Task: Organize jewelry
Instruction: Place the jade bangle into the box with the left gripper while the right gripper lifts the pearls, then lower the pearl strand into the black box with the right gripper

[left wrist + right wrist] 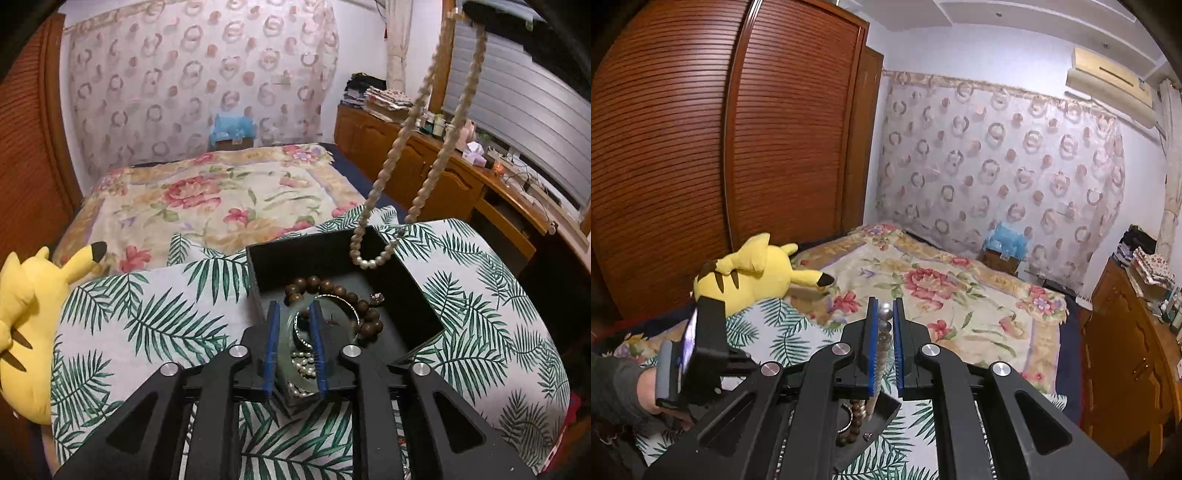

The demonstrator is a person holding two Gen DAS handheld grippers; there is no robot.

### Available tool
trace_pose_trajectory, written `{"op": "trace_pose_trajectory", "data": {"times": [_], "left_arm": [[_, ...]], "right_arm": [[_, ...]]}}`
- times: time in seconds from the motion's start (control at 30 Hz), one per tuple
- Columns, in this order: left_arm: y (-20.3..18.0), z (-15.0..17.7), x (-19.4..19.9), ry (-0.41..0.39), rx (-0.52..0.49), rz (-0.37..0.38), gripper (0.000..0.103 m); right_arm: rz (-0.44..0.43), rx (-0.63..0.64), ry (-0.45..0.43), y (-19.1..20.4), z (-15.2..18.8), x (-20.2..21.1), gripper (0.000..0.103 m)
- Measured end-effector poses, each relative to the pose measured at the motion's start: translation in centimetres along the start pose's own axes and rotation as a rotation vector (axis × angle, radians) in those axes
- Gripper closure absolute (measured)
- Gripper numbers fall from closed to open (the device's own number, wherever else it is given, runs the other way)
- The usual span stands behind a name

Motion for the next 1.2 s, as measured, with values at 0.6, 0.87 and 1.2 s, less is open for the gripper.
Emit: {"op": "trace_pose_trajectory", "data": {"times": [0.6,0.87,1.2], "left_arm": [[0.9,4.5,3.7,-0.01,0.034,-0.016,0.042],[1.9,6.0,4.1,0.01,0.045,-0.036,0.031],[1.6,8.9,5.4,0.008,0.052,-0.038,0.028]], "right_arm": [[-0.016,-0.004,0.139,1.4,4.7,-5.7,0.094],[-0.046,-0.043,0.18,1.9,6.0,-7.1,0.094],[-0.035,-0.047,0.19,2.9,7.5,-7.1,0.092]]}}
Point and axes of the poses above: each gripper's, at about its wrist camera, not at the fingertips, and x roughly against the way its jaws point, y to its left, z to its underside, the point moved 10 cm from there along -x, roughly the way its jaws point, and after that the axes turned 13 degrees about y, right-handed, at the moved point
